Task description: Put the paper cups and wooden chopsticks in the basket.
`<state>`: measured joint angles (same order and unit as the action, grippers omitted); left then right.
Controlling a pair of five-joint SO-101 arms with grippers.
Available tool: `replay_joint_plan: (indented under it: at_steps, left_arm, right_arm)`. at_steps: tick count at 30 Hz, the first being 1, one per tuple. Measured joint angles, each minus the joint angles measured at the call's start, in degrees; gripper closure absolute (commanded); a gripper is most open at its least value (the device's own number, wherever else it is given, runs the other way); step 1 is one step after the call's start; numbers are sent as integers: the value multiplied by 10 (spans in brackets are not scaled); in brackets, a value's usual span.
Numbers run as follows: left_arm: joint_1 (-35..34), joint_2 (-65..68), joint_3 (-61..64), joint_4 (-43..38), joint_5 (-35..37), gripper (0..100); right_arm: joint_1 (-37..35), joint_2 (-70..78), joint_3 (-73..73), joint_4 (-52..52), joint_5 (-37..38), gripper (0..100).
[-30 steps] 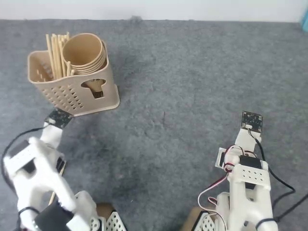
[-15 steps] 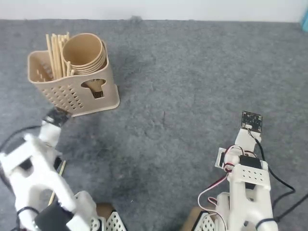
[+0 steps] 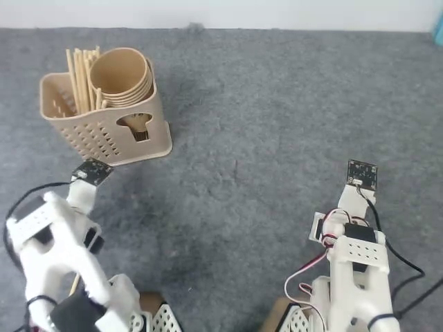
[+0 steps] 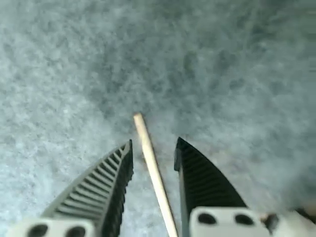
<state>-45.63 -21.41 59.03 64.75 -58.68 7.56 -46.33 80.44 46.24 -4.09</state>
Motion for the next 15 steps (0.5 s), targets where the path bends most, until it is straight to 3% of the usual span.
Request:
replay_joint_plan:
  at_steps: [7,10,15]
  left_arm:
    - [-1,0,37,-57,0,892]
    - [0,0,42,-61,0,999]
    - [15,0,62,-81,-1,986]
  right_arm:
    - [0,0,0,0,0,747]
    - [0,0,0,0,0,747]
    - [0,0,0,0,0,747]
